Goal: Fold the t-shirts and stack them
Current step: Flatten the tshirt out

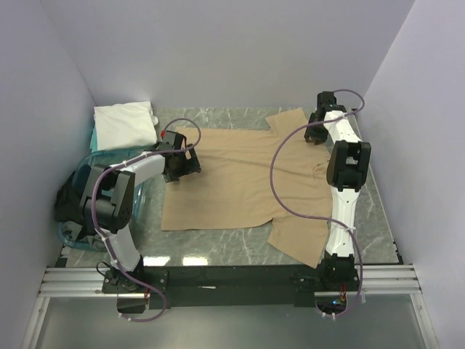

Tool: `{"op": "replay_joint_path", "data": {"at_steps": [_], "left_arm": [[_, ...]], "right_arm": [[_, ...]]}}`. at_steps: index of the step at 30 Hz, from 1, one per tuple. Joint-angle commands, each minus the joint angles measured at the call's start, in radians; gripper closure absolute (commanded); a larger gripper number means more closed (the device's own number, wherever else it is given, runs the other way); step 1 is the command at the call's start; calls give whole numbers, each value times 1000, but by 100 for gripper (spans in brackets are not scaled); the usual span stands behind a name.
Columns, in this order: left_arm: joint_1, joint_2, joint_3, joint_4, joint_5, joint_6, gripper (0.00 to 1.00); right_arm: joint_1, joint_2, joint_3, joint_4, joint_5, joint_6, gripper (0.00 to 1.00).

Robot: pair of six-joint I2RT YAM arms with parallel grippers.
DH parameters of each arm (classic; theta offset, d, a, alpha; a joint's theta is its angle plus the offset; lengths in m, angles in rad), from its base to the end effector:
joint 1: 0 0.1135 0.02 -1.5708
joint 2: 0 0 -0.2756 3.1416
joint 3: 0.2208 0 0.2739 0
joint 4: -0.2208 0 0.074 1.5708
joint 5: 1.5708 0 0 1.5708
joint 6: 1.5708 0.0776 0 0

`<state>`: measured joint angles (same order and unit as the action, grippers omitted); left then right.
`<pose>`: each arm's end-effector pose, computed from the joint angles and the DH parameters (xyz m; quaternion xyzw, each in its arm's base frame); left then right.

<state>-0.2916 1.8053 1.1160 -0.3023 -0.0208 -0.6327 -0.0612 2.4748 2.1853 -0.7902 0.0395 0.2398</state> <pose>0.3945 -0.1167 0.1310 -0.1656 0.9439 -0.1184 0.2600 0.5800 -0.0386 0.1315 0.1502 0.9581 0.0026 0.2438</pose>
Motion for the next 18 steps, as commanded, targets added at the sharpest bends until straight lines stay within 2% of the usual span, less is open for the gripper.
{"op": "replay_joint_path", "data": {"at_steps": [1,9,11,12,15,17,18], "left_arm": [[5,25,-22,-41,-33,2,0],[-6,-29,57,-74,-48,-2,1],[-21,-81,65,-83,-57,-4,1],[-26,-99,68,-84,-60,-5,0],[-49,-179,50,-100,-74,-18,1],[-67,-240,25,-109,-82,-44,1],[-75,-263,-14,-107,-90,-71,1]], "right_arm": [[-3,19,22,18,30,-37,51],[-3,-14,157,17,-27,-114,46],[-2,-66,139,25,-24,-116,37],[-2,-132,102,32,-26,-114,35],[1,-301,-32,83,-32,-82,18],[8,-449,-138,123,-33,-53,14],[18,-502,-256,165,-24,-47,13]]}}
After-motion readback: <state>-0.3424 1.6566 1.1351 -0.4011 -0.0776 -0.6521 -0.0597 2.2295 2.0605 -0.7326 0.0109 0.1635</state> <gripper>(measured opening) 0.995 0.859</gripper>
